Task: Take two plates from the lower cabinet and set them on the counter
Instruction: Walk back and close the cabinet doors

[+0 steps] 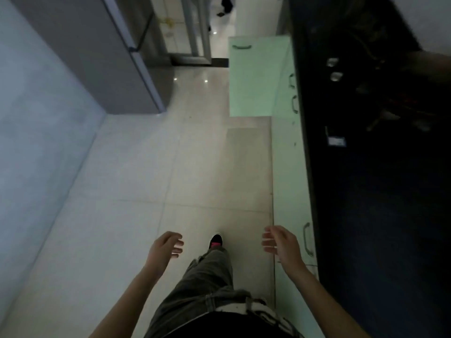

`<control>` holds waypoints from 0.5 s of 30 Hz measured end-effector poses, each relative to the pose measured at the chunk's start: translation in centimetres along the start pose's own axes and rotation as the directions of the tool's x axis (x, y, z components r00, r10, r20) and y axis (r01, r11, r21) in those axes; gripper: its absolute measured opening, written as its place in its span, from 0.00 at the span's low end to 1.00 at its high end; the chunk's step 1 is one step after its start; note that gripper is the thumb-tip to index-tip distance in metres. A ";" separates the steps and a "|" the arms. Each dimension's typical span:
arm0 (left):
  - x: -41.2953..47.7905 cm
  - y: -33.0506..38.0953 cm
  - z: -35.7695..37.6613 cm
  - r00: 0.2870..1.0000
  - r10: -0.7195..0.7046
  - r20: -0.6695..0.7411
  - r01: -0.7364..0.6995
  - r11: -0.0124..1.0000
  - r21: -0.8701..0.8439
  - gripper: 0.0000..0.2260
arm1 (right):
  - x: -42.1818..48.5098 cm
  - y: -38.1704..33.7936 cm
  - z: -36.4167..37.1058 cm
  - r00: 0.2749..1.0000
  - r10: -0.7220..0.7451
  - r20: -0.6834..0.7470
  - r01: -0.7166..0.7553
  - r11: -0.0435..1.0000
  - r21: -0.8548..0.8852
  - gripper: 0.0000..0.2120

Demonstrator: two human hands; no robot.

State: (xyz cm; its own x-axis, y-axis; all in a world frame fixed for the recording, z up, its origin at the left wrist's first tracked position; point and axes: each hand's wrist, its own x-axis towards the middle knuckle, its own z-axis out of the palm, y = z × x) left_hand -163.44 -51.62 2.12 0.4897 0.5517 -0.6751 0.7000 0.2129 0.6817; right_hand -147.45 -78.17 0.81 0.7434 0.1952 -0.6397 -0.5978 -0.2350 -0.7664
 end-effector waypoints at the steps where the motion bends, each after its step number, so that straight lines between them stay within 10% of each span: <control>1: 0.3 -0.6 -1.3 0.998 -0.038 -0.046 0.036 0.999 -0.035 0.08 | 1.2 -0.9 1.4 1.000 -0.003 0.019 0.003 1.000 -0.012 0.11; 15: 17.9 10.3 -11.6 0.986 -0.130 -0.106 0.121 0.989 -0.088 0.08 | 17.1 -13.5 14.1 0.996 0.078 -0.052 -0.082 0.994 -0.071 0.12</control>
State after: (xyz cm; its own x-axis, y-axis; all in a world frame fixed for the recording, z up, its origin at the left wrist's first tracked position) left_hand -153.50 -30.19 0.31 0.3367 0.6018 -0.7242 0.7054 0.3482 0.6174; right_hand -130.88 -58.22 -0.62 0.7093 0.1261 -0.6935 -0.6336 -0.3172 -0.7057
